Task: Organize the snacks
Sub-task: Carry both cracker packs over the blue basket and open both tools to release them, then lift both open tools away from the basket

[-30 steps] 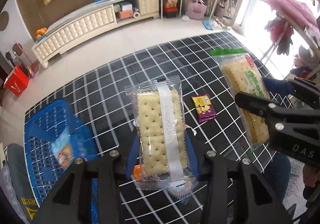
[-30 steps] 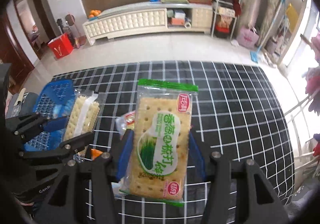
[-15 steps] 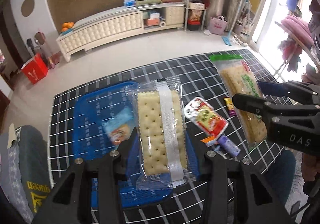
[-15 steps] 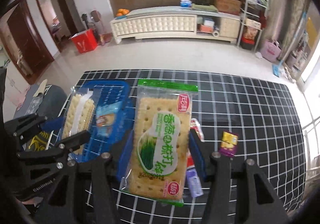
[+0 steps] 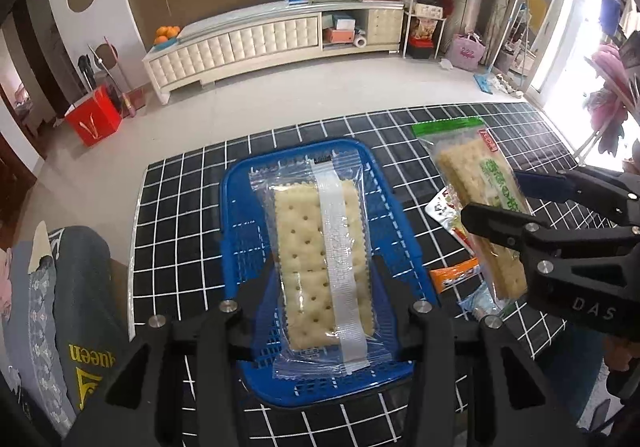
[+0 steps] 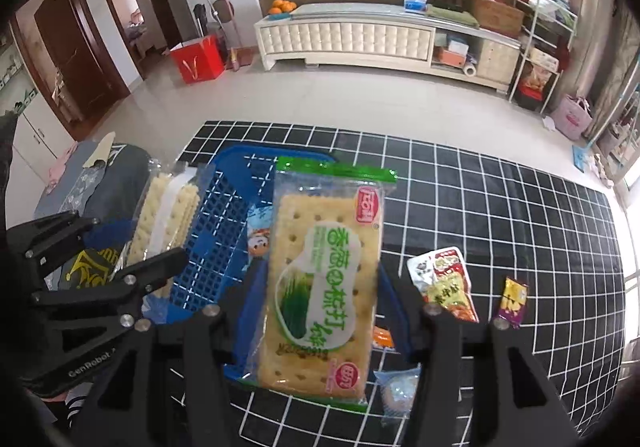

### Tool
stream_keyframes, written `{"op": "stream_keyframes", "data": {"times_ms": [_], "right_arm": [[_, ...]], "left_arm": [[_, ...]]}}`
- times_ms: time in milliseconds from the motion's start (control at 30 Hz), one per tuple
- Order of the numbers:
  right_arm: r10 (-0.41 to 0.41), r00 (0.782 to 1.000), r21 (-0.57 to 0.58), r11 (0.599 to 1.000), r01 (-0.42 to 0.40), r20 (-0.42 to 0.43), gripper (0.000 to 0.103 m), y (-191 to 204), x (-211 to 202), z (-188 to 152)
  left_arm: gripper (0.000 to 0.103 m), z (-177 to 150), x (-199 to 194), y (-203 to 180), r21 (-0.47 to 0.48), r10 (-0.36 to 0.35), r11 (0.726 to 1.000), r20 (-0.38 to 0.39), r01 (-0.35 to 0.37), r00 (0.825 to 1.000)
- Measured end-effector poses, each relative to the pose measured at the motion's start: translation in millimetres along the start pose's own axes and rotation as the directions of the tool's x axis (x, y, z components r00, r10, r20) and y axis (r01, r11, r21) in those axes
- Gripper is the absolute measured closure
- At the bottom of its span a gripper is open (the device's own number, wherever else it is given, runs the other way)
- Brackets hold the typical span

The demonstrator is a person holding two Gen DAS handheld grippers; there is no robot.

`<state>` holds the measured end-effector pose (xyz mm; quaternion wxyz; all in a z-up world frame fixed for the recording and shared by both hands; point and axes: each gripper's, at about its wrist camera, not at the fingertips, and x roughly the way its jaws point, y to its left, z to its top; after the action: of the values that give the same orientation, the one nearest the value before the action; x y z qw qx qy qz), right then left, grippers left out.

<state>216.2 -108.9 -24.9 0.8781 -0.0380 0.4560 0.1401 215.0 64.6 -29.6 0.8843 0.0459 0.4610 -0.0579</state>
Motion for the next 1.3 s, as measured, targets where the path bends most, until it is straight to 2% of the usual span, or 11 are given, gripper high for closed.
{"op": "stream_keyframes", "data": {"times_ms": [167, 300, 333, 400, 433, 533, 900, 1300], "right_arm": [[0.000, 0.999, -0.005, 1.000, 0.000, -0.033, 0.044, 11, 20, 2], [-0.010, 0.998, -0.006, 1.000, 0.010, -0.060, 0.044, 12, 31, 0], [-0.011, 0.998, -0.006, 1.000, 0.011, -0.065, 0.044, 13, 33, 0], [-0.014, 0.997, -0.006, 1.000, 0.014, -0.071, 0.044, 12, 35, -1], [-0.016, 0.997, -0.004, 1.000, 0.016, -0.073, 0.044, 11, 34, -2], [-0.019, 0.997, -0.003, 1.000, 0.018, -0.074, 0.044, 11, 31, -2], [0.011, 0.999, -0.021, 1.000, -0.012, -0.047, 0.044, 34, 14, 4], [0.046, 0.995, -0.077, 0.996, -0.054, -0.094, 0.044, 77, 50, 17]], "left_arm": [[0.062, -1, 22, 8, -0.004, -0.012, 1.000, -0.036, 0.012, 0.999], [0.061, -2, 39, 12, -0.011, 0.011, 1.000, -0.063, -0.012, 0.998], [0.059, -2, 43, 14, -0.019, 0.018, 1.000, -0.069, -0.020, 0.997], [0.047, -2, 49, 20, -0.034, 0.018, 0.999, -0.082, -0.021, 0.996], [0.045, -3, 50, 21, -0.032, 0.024, 0.999, -0.077, -0.026, 0.997], [0.044, -6, 45, 24, -0.022, 0.036, 0.999, -0.058, -0.037, 0.998], [0.042, -18, 16, 47, -0.091, 0.028, 0.995, -0.033, -0.031, 0.999], [0.042, -33, 7, 82, -0.131, 0.037, 0.991, -0.027, -0.040, 0.999]]}}
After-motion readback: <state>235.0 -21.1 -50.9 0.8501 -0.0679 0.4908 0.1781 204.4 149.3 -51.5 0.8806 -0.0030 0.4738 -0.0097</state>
